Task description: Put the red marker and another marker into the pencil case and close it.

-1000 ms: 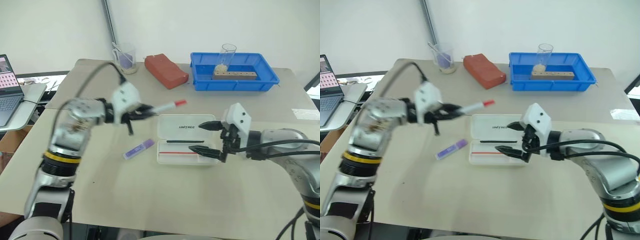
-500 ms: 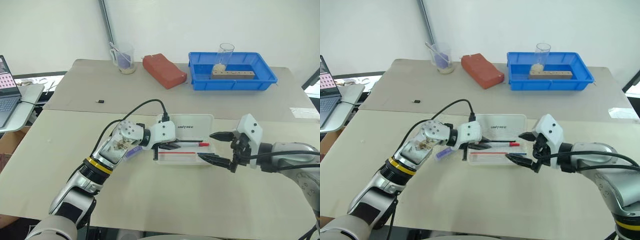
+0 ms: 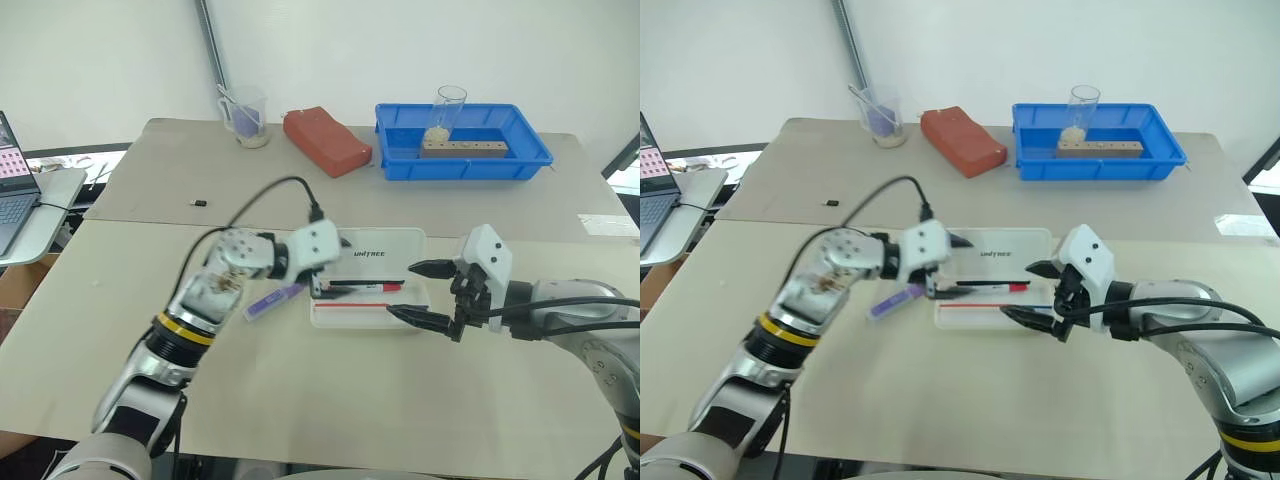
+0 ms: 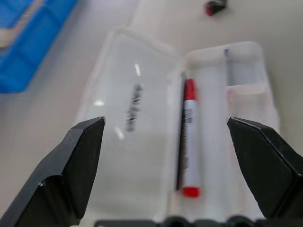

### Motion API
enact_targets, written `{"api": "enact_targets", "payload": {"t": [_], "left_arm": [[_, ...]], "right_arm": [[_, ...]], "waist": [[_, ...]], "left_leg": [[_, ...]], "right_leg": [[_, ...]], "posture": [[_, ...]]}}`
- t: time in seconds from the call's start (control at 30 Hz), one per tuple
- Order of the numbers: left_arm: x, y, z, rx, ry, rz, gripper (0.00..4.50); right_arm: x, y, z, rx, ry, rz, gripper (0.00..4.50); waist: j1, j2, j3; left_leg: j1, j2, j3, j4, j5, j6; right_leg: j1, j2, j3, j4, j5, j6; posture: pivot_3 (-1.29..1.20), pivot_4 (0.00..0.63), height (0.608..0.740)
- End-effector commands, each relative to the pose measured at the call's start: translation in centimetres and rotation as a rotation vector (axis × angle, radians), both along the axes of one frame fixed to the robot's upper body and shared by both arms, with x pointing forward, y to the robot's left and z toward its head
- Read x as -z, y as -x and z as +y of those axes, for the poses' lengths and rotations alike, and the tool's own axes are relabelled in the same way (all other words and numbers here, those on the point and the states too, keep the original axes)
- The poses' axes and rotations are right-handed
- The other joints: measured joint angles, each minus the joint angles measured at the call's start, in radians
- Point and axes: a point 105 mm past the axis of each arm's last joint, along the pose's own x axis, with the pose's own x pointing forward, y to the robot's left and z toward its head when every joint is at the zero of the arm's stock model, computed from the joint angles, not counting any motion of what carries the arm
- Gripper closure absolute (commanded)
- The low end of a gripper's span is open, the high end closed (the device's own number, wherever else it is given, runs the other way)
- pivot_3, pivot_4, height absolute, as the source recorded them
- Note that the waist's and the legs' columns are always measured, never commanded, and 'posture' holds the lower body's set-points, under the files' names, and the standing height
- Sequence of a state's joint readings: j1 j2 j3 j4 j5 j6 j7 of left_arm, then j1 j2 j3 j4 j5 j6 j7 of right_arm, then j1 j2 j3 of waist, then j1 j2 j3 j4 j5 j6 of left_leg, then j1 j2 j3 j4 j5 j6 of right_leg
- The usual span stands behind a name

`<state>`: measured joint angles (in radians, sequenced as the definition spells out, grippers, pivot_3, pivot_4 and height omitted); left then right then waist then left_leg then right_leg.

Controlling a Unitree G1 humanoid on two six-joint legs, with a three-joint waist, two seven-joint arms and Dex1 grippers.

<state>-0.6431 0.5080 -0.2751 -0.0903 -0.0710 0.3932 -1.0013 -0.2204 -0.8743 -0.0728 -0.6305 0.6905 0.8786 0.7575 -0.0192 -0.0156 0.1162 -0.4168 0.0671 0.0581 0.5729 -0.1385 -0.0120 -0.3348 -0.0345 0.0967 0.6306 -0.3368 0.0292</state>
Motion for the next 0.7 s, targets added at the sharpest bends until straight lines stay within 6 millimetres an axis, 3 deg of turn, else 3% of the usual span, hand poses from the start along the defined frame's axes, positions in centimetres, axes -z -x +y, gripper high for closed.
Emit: {"api": "enact_targets", "payload": {"t": [0.03, 0.17, 0.27, 0.4, 0.5, 0.7], "left_arm": [[-2.0, -0.3, 4.4, -0.179, 0.068, -0.007, 0.07], [0.7, 0.6, 8.4, -0.351, 0.066, 0.095, 0.07], [2.7, 2.0, 9.0, -0.400, 0.072, 0.175, 0.07], [6.8, 3.7, 9.2, -0.446, 0.025, 0.262, 0.07], [7.7, 3.8, 9.6, -0.472, 0.025, 0.294, 0.07], [8.9, 4.4, 9.8, -0.444, -0.002, 0.344, 2.75]], "right_arm": [[-1.8, 0.0, 2.3, -0.113, -0.056, -0.060, 0.00], [-2.3, 0.2, 4.3, -0.211, -0.081, -0.061, 0.00], [-2.2, 0.4, 4.9, -0.257, -0.075, -0.056, 0.00], [-2.2, 0.3, 5.6, -0.291, -0.074, -0.061, 0.00], [-2.3, 0.1, 5.6, -0.280, -0.076, -0.065, 0.00], [-2.0, 0.3, 5.6, -0.269, -0.082, -0.059, 0.00]], "waist": [[-0.011, 0.000, 0.000], [-0.013, 0.003, -0.002], [0.000, 0.002, -0.001], [0.012, -0.001, 0.000], [0.011, -0.001, 0.000], [0.006, 0.000, -0.001]], "left_leg": [[0.001, 0.000, 0.000, 0.000, 0.000, 0.000], [0.001, 0.001, 0.000, -0.001, 0.000, 0.000], [0.001, 0.001, 0.001, -0.001, 0.000, 0.000], [0.002, 0.001, 0.001, -0.001, 0.000, -0.001], [0.002, 0.000, 0.002, -0.001, 0.000, -0.001], [0.002, 0.001, 0.001, -0.003, 0.000, -0.001]], "right_leg": [[0.000, 0.000, 0.000, 0.000, 0.000, 0.000], [0.000, 0.000, 0.000, 0.001, 0.000, 0.000], [0.000, -0.001, -0.001, 0.000, 0.000, -0.001], [-0.002, -0.007, -0.004, 0.000, 0.000, -0.002], [-0.002, -0.009, -0.003, -0.001, 0.000, -0.002], [-0.002, -0.008, -0.003, 0.000, 0.000, -0.003]], "posture": [[0.00, 0.150, 0.740], [0.00, 0.150, 0.740], [0.00, 0.150, 0.740], [0.00, 0.150, 0.740], [0.00, 0.150, 0.740], [0.00, 0.150, 0.740]]}}
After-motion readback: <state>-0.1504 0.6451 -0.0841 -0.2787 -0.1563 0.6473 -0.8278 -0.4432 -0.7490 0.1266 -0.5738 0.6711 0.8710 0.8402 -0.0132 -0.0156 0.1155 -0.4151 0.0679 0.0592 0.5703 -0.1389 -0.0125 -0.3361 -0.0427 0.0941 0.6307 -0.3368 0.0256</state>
